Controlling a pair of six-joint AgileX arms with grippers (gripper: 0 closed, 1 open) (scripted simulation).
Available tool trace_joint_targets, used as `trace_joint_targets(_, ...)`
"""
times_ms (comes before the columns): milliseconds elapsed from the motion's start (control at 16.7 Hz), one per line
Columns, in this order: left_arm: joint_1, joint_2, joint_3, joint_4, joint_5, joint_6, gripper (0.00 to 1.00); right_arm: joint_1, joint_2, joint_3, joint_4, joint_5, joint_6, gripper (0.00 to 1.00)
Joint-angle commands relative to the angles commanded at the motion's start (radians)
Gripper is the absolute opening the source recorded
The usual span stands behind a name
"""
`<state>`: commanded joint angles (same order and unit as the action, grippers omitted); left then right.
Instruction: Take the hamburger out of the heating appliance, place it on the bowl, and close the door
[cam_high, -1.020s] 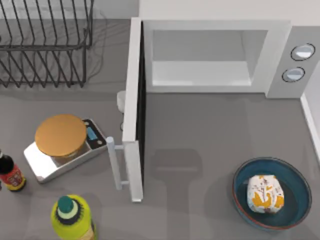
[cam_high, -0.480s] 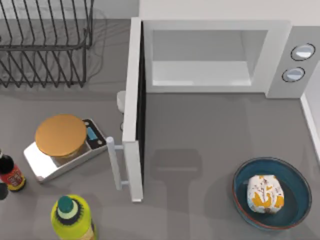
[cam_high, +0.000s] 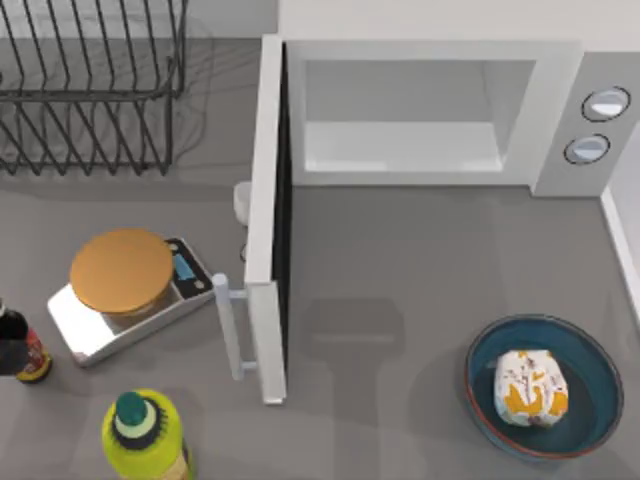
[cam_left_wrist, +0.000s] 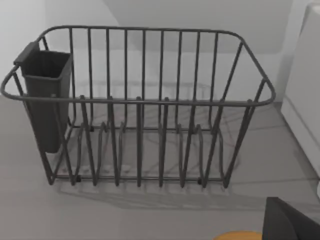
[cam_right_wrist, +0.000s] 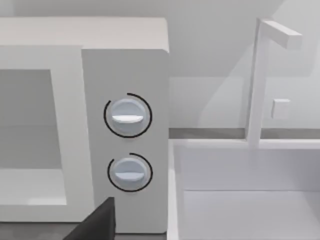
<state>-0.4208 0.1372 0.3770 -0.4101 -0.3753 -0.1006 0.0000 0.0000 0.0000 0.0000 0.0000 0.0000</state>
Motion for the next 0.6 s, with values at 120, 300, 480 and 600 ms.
trace_joint_targets(120, -0.037, 0.157, 0.075, -0.035, -0.011, -0.054, 0.0, 0.0, 0.0, 0.0, 0.0, 0.0, 0.0, 1.0)
trace_joint_targets(300, -0.09, 0.429, 0.191, -0.085, -0.023, -0.142, 0.0, 0.0, 0.0, 0.0, 0.0, 0.0, 0.0, 1.0)
trace_joint_targets(480, -0.13, 0.684, 0.292, -0.123, -0.024, -0.223, 0.0, 0.0, 0.0, 0.0, 0.0, 0.0, 0.0, 1.0)
trace_joint_targets(600, -0.149, 0.812, 0.345, -0.14, -0.021, -0.267, 0.0, 0.0, 0.0, 0.0, 0.0, 0.0, 0.0, 1.0)
